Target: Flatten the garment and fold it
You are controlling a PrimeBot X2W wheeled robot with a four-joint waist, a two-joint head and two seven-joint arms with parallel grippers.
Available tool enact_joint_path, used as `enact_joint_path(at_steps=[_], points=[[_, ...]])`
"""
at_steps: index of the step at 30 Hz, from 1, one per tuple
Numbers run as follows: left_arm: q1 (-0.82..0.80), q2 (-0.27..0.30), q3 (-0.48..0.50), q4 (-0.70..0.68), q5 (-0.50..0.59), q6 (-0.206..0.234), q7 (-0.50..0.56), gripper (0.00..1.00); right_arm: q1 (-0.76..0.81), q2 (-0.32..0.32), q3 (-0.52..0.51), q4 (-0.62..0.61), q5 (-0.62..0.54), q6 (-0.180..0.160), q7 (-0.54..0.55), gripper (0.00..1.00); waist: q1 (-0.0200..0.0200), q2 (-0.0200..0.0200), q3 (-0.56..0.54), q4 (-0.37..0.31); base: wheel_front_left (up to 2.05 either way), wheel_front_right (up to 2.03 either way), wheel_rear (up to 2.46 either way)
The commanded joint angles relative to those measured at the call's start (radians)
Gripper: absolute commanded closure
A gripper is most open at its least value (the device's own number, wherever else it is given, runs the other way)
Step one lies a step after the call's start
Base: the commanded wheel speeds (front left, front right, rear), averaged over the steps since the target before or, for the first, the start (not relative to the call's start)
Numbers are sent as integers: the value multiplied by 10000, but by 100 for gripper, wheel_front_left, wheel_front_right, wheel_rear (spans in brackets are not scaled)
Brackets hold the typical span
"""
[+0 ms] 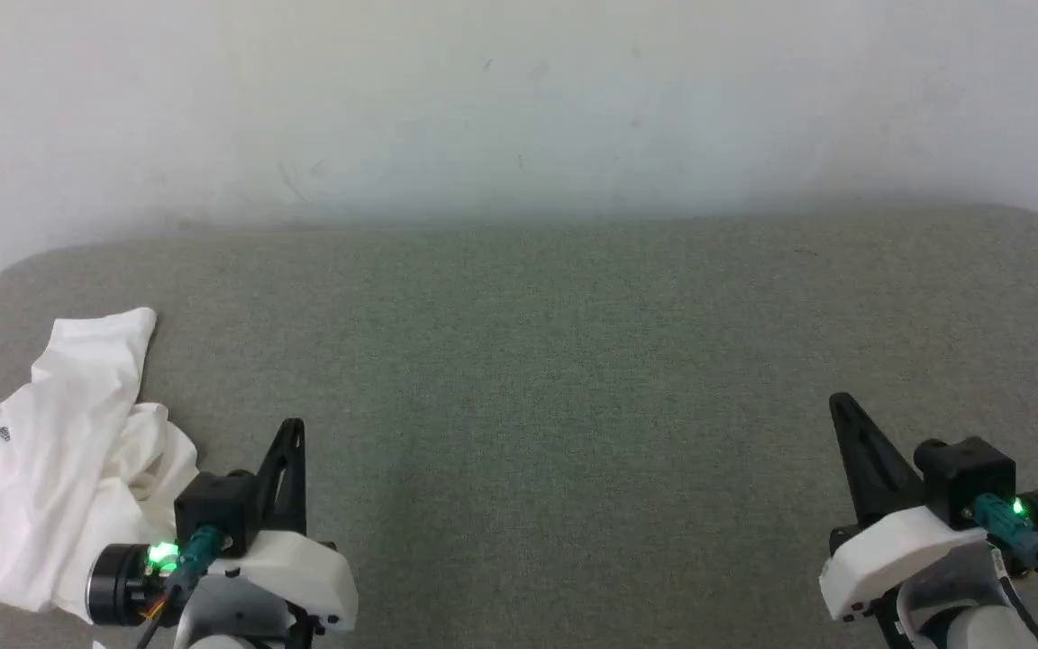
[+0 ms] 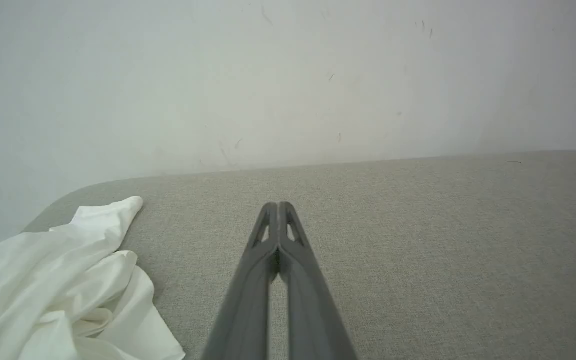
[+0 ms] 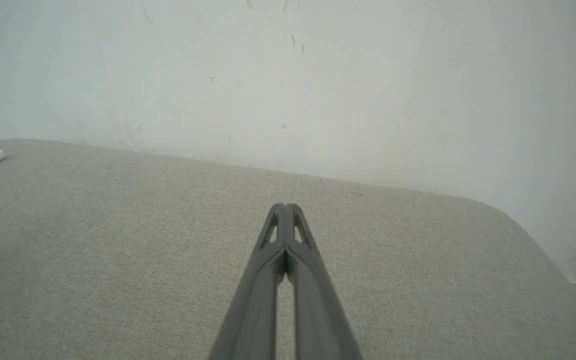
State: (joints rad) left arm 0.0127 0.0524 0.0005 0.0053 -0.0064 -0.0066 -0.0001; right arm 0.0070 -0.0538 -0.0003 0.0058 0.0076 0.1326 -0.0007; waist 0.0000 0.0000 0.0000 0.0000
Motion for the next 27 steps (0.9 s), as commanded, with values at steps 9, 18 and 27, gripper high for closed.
enact_joint_path(at_steps=[9,18,27], points=[[-127,-22,-5,-53,64,66,1,100,-70,36,3,-58,-76,-19,7,100,0,0,0,0,0,0,0],[-127,-22,-5,-53,64,66,1,100,-70,36,3,-58,-76,-19,7,100,0,0,0,0,0,0,0],[-28,1,-75,95,-116,8,-102,0,0,-4,-14,106,87,1,-99,0,0,0,0,-13,0,0,0]])
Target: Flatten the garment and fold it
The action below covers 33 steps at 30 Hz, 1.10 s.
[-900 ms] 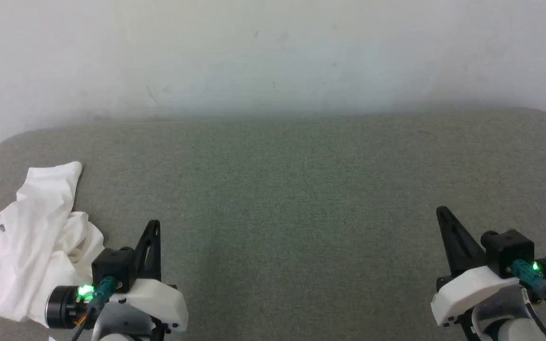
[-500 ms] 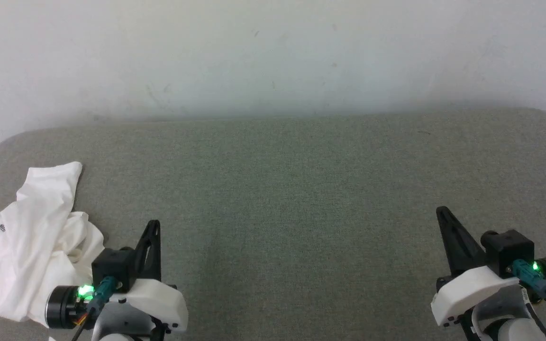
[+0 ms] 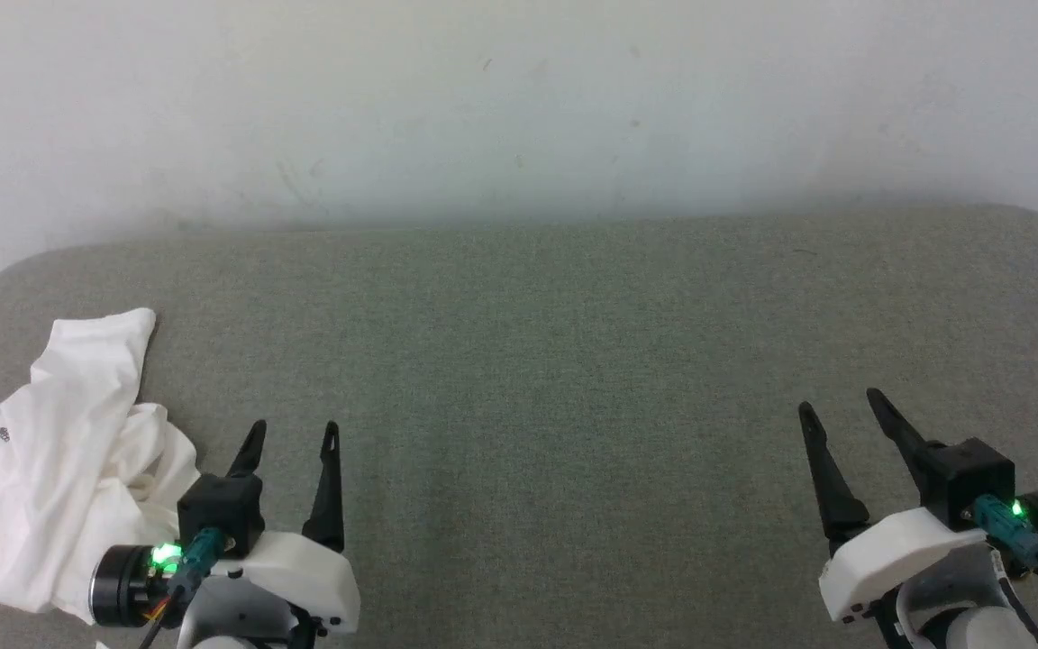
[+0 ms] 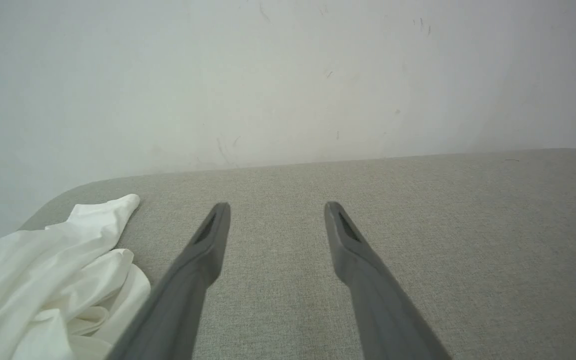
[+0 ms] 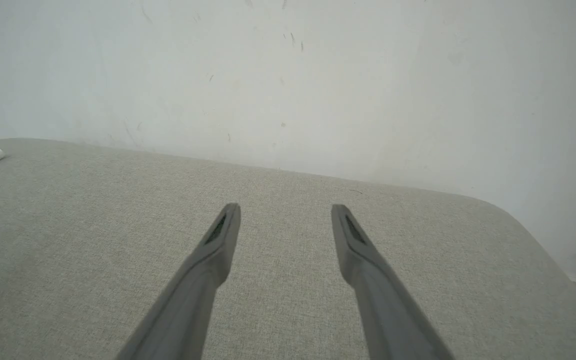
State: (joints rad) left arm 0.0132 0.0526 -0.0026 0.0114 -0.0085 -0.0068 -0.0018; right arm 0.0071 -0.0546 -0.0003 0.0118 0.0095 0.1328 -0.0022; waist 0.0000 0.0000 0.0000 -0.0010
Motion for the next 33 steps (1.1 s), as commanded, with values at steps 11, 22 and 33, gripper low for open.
enact_joint_path(at_steps=[11,22,33], points=[[-109,-3,-179,47,-346,29,-294,0,-17,7,-43,181,245,-2,-293,0,0,0,3,8,0,0,0],[-168,-5,-265,18,-642,61,-524,0,-12,10,-37,227,360,-4,-523,0,0,0,-20,139,0,0,0],[-183,-7,-182,-21,-962,74,-753,0,47,14,35,157,450,-6,-752,0,0,0,-82,493,0,0,0]])
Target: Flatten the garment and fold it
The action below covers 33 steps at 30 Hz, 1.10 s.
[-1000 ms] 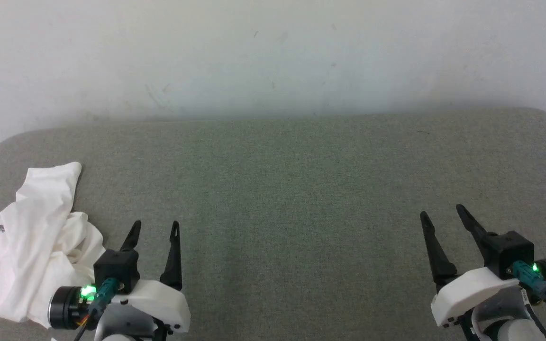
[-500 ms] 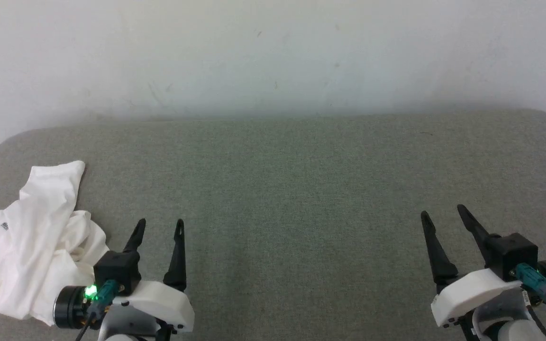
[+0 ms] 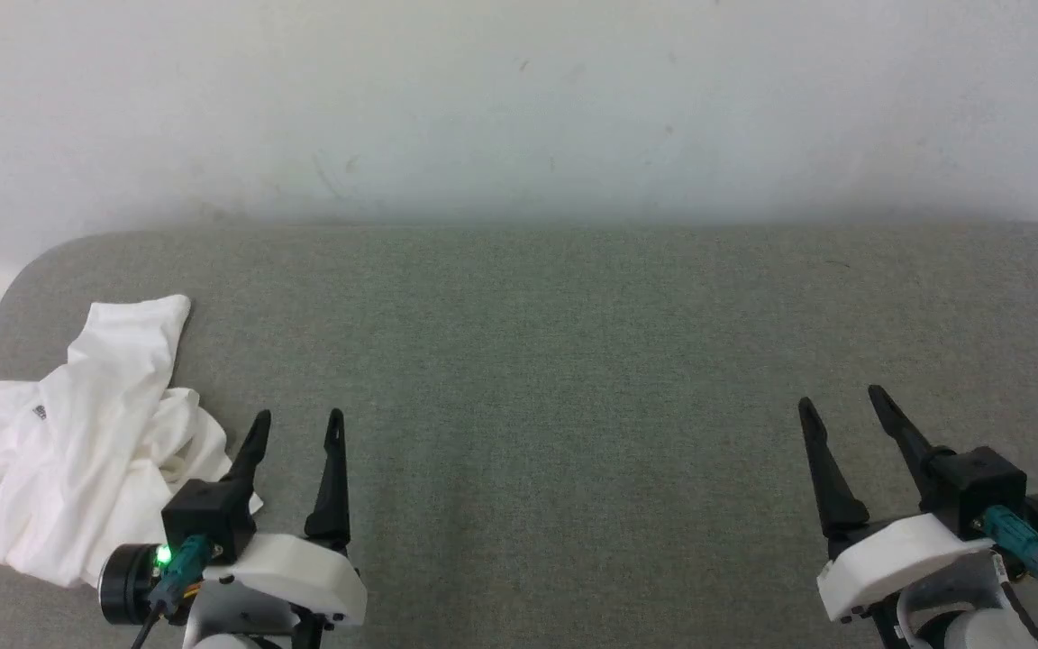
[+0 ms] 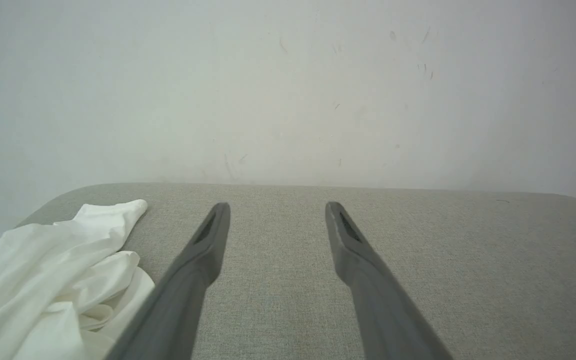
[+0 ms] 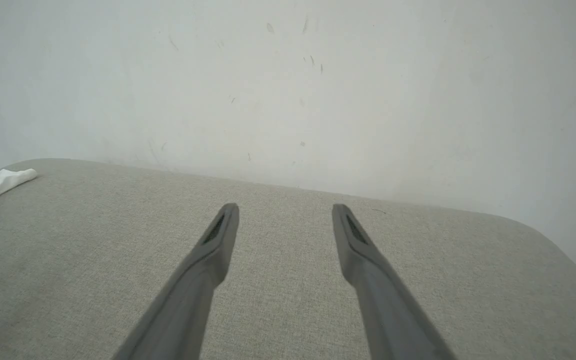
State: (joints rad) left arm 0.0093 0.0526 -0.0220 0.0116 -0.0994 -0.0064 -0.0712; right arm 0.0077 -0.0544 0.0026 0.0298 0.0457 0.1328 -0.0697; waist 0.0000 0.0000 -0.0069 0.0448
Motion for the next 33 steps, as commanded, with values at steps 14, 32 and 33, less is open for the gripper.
enact_joint_path(at_steps=[14,32,33], points=[[-104,-10,61,148,-410,36,-352,0,146,17,168,-63,162,-8,-319,0,0,0,-111,967,0,0,0],[-122,-13,237,262,-1047,-17,-729,0,151,23,372,-190,227,-11,-601,0,0,0,-42,2520,0,0,0],[-123,-14,240,289,-1087,-19,-750,0,155,23,381,-202,232,-12,-616,0,0,0,-36,2612,0,0,0]])
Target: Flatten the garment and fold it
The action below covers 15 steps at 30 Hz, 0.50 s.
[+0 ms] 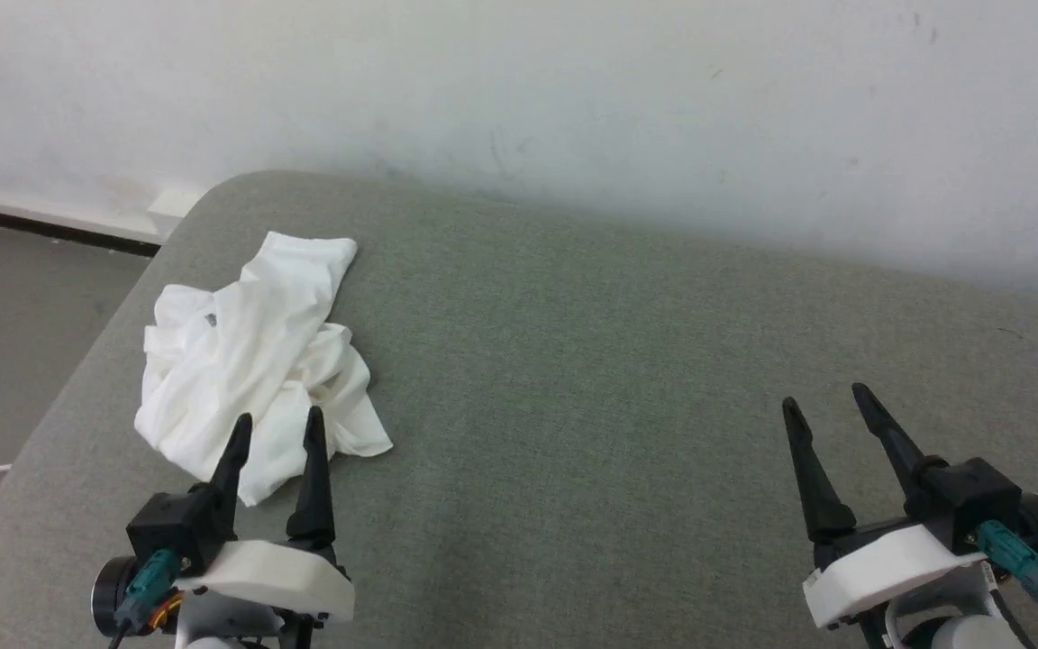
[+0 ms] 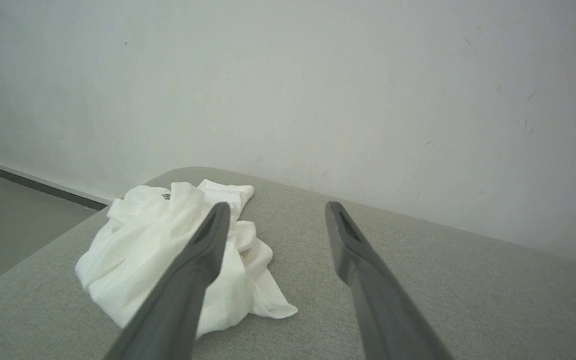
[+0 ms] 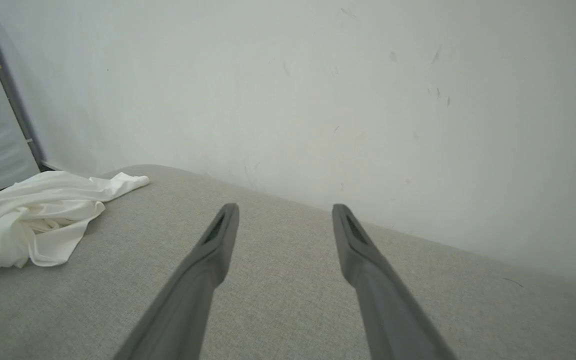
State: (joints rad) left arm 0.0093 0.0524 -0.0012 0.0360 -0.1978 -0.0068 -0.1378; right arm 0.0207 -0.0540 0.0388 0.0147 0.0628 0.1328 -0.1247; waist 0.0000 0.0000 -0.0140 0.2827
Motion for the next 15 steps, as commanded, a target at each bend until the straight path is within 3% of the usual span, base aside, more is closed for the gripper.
enact_joint_path(at_steps=[1,15], points=[[-125,-12,37,72,-130,-18,-105,0,29,20,25,-63,67,-12,-78,0,0,0,45,327,0,0,0],[-202,-15,66,305,-636,-4,-397,0,-40,24,142,-168,83,-14,-257,0,0,0,196,1448,0,0,0]])
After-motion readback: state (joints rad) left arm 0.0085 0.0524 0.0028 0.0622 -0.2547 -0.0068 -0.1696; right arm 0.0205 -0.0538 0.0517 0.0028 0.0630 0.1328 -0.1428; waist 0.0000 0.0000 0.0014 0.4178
